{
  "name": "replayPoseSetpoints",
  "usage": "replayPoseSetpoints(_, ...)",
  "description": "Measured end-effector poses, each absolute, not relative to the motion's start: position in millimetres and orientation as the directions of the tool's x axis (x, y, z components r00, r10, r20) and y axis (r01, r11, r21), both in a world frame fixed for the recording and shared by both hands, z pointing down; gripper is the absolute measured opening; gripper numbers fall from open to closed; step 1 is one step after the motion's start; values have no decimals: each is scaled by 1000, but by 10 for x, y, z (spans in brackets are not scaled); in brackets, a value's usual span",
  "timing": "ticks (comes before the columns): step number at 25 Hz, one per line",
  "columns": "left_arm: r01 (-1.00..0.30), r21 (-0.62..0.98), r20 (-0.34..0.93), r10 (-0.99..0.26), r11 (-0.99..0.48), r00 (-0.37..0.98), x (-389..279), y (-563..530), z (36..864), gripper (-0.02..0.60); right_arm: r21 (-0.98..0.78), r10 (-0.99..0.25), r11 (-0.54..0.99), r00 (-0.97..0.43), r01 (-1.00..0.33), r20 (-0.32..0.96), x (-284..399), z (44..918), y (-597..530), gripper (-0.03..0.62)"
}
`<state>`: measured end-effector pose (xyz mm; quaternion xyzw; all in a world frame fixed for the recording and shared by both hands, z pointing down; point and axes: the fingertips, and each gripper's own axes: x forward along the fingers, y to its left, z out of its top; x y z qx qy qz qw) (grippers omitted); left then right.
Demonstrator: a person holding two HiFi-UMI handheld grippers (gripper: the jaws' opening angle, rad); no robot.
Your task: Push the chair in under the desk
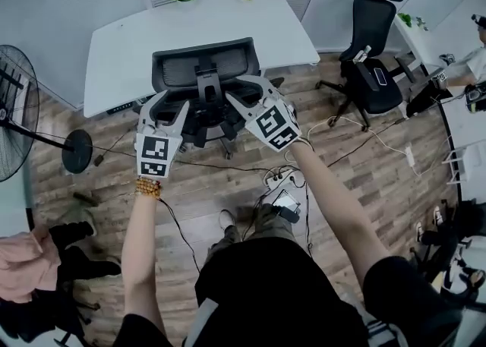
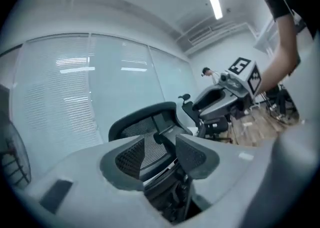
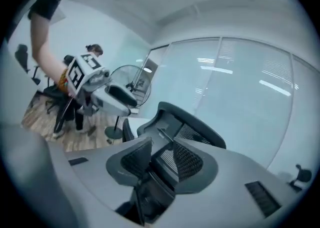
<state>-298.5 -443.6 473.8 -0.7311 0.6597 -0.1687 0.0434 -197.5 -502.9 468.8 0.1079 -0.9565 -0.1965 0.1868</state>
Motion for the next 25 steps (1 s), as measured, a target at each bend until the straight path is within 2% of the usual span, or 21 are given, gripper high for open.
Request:
replayPoseSetpoints(3,-982,-188,93,-996,-20,3,-2834,-4324,4597,184,300,-333,916,-922,-265,200,-1933,4499,-4832,109)
replayPoseSetpoints(7,-989,-133,31,-997,59,-63,-2621,-4088,4567,163,246,-381,904,-920,-350,93,-1884,4402,-4426,101)
replayPoseSetpoints(10,-989,-119,1,-996,92,-93,-2456,-3914,4583,101,215,-445,878,-895,-428,39,-1812,4450,-4175,48)
replayPoseSetpoints(11,-987,-117,-6,-994,106,-106,-2425,-3857,4597,77,202,-472,867,-881,-456,32,-1787,4488,-4118,9)
replayPoseSetpoints(14,-984,-106,-11,-990,144,-144,-2394,-3682,4674,14,161,-516,848,-856,-505,36,-1738,4636,-3948,0)
replayPoseSetpoints(25,-985,-99,59,-987,141,-147,-2276,-3401,5050,9,106,-529,847,-845,-520,78,-1593,4921,-3646,-2)
